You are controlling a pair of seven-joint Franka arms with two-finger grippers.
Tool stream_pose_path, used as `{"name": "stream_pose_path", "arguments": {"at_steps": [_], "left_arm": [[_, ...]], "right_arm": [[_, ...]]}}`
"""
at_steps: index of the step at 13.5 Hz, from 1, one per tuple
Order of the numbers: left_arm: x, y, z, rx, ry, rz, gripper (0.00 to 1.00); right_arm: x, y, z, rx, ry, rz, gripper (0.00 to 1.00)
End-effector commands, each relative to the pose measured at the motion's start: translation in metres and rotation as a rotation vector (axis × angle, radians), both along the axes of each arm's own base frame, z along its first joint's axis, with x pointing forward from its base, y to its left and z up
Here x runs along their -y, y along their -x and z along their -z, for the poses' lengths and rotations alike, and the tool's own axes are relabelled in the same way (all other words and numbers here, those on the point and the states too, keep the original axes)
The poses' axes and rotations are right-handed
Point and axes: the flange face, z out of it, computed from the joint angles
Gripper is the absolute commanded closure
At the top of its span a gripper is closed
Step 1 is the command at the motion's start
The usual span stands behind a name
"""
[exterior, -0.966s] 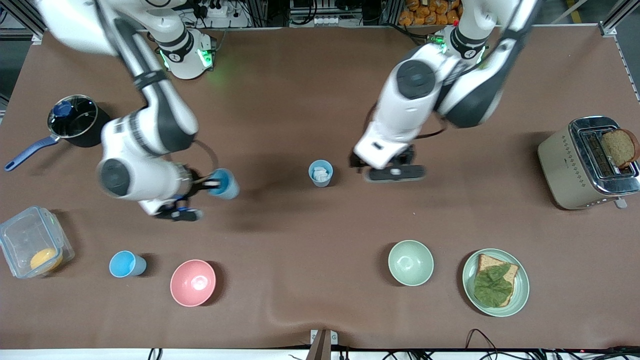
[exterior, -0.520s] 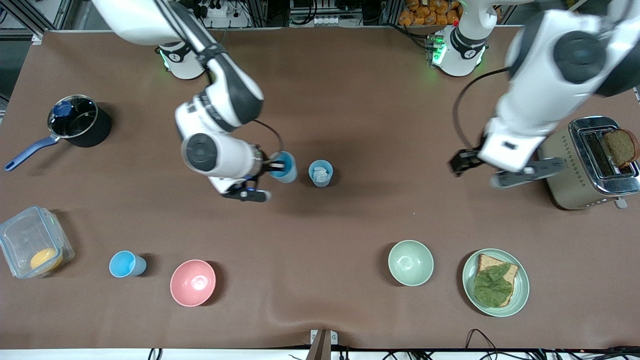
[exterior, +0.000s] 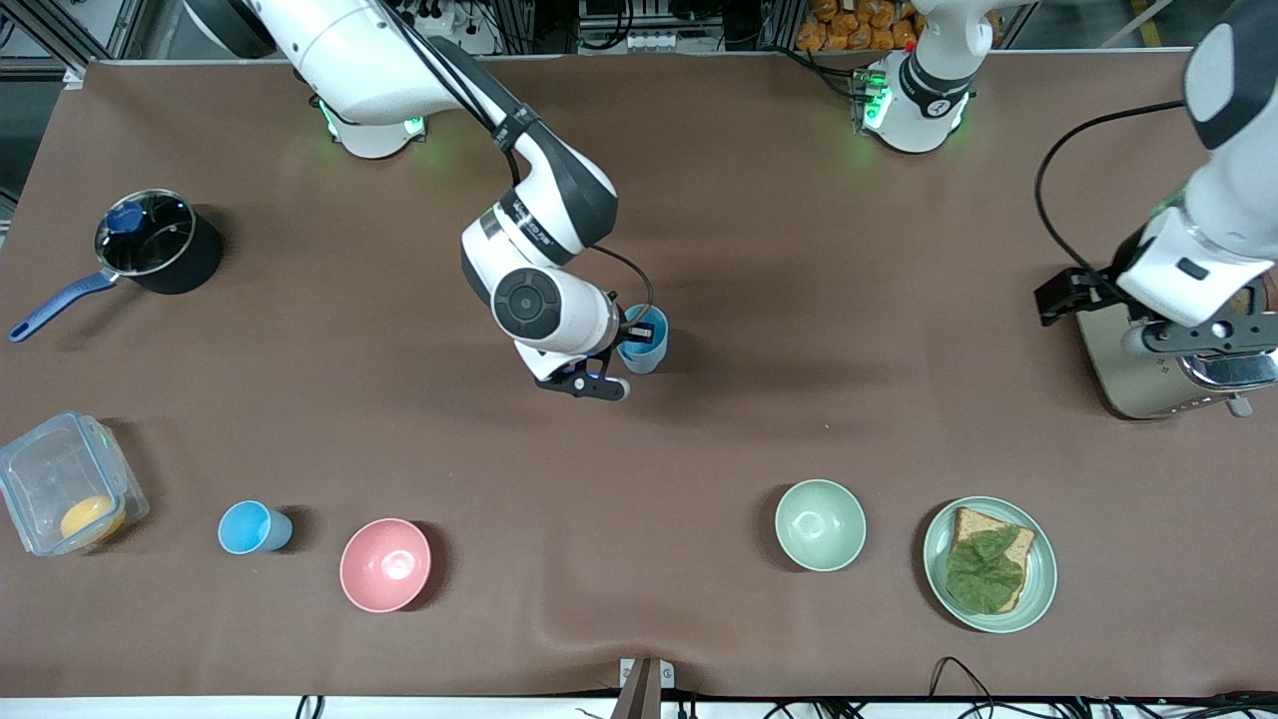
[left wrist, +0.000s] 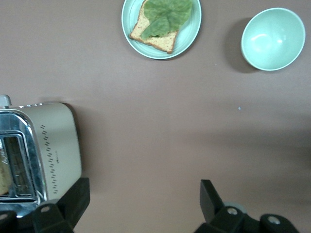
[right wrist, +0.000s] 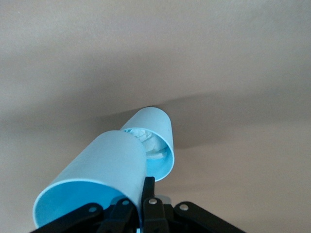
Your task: Stack blue cups with both arms
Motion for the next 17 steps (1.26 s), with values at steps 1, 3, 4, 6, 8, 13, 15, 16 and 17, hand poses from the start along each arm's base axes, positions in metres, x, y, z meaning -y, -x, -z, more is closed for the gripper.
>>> {"name": "stream_pose_path", "arguments": {"at_steps": [1, 3, 4, 6, 8, 13, 15, 16, 17], "left_arm": [[0.003, 0.010, -0.009, 0.005, -0.012, 0.018, 0.00], [0.005, 0.017, -0.024, 0.018, -0.015, 0.018, 0.00], [0.005, 0.020, -0.025, -0.006, -0.018, 0.015, 0.00], [0.005, 0.023, -0.036, -0.020, -0.020, 0.012, 0.00], [0.003, 0.029, -0.051, -0.045, -0.024, 0.021, 0.00], [0.011, 0.038, -0.068, -0.029, -0.028, 0.029, 0.00], [-0.003, 0.039, -0.070, -0.032, -0.013, 0.007, 0.00], [0.000, 0.044, -0.074, -0.025, -0.002, 0.003, 0.00], [0.000, 0.047, -0.077, -0.019, 0.001, -0.003, 0.00]], "right_arm": [[-0.008, 0.000, -0.003, 0.001, 0.016, 0.036, 1.00], [-0.004, -0.001, -0.006, -0.007, 0.026, 0.046, 1.00], [-0.002, 0.000, -0.007, -0.018, 0.036, 0.042, 1.00], [0.003, -0.002, -0.004, -0.026, 0.049, 0.044, 1.00], [0.006, 0.001, 0.004, -0.039, 0.065, 0.047, 1.00], [0.009, 0.001, 0.016, -0.035, 0.085, 0.054, 0.87], [0.017, -0.006, 0.010, -0.023, 0.082, 0.063, 0.00], [0.021, -0.011, 0.005, -0.009, 0.076, 0.054, 0.00], [0.030, -0.020, 0.000, 0.012, 0.070, 0.034, 0.00]]}}
